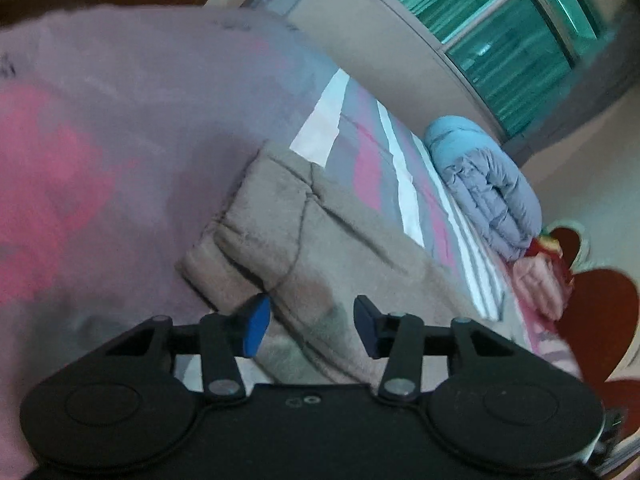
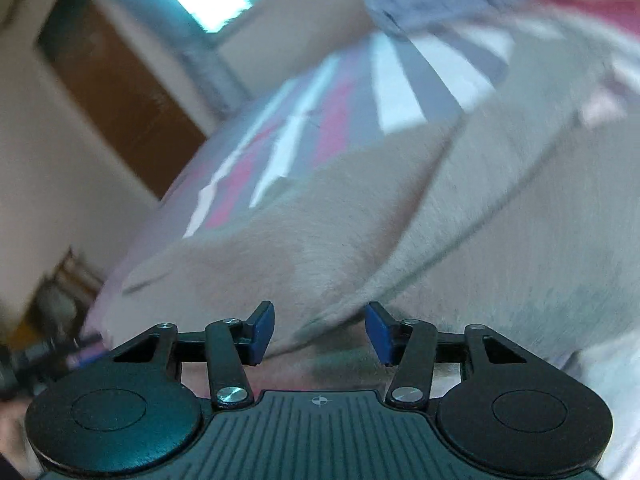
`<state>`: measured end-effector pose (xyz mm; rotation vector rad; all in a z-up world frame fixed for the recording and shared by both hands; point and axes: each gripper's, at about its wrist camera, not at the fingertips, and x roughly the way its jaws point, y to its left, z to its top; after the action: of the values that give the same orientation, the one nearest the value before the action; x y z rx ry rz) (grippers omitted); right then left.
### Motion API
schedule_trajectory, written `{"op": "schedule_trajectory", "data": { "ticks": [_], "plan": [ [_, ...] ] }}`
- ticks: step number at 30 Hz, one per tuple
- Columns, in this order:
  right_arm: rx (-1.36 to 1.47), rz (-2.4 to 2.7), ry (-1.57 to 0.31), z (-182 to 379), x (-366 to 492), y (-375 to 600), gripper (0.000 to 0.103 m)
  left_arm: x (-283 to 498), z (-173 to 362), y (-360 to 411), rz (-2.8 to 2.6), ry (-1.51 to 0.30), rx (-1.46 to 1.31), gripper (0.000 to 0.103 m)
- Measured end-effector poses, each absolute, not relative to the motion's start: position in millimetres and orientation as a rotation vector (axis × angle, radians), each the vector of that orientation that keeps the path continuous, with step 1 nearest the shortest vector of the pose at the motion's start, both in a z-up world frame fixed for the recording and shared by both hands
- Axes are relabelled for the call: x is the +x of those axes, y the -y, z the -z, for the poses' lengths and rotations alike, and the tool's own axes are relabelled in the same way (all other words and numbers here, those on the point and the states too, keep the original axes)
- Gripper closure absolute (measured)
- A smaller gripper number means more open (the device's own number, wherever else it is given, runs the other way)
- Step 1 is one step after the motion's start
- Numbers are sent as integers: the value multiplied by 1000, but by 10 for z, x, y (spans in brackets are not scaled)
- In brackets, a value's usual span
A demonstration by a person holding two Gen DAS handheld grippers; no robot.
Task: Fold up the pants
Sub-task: 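Lift the waistband with both grippers and fold it over toward the cuffs, then open both grippers and release the folded sweatpants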
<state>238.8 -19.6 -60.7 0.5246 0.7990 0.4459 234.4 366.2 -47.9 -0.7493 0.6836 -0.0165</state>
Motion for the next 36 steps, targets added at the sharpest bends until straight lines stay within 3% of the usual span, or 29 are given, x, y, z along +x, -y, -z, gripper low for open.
{"op": "schedule_trajectory", "data": {
  "ticks": [4,5,6,7,15,20,23,24,28,32,34,36],
  "plan": [
    [693,-419,-843,732,2643,334,52,2424,576,-3710,-13,-705,-789,66],
    [707,-417,-838,743,2679,355,53,2416,576,-3716,-26,-704,-790,75],
    [706,-413,-834,745,2722,350,71,2443,561,-3693,-57,-707,-772,88],
    [692,-406,-841,751,2767,337,97,2330,553,-3712,-70,-702,-760,87],
    [615,-544,-698,484,2427,441,98,1855,372,-3780,-32,-572,-745,93],
    [561,-510,-820,818,2421,310,98,1832,669,-3808,-89,-639,-755,93],
    [624,-504,-832,933,2476,358,98,1813,575,-3755,-125,-648,-730,83],
    [625,-503,-836,918,2478,381,97,1768,516,-3735,-137,-640,-718,86],
    [532,-424,-711,589,2350,542,72,1638,265,-3462,-194,-641,-558,81],
    [422,-292,-659,385,2520,647,69,1724,262,-3076,-238,-702,-476,71],
    [401,-236,-657,340,2685,652,69,1755,326,-2912,-271,-732,-465,58],
    [354,-184,-709,344,2902,594,66,1805,434,-2793,-289,-781,-448,25]
  ]
}}
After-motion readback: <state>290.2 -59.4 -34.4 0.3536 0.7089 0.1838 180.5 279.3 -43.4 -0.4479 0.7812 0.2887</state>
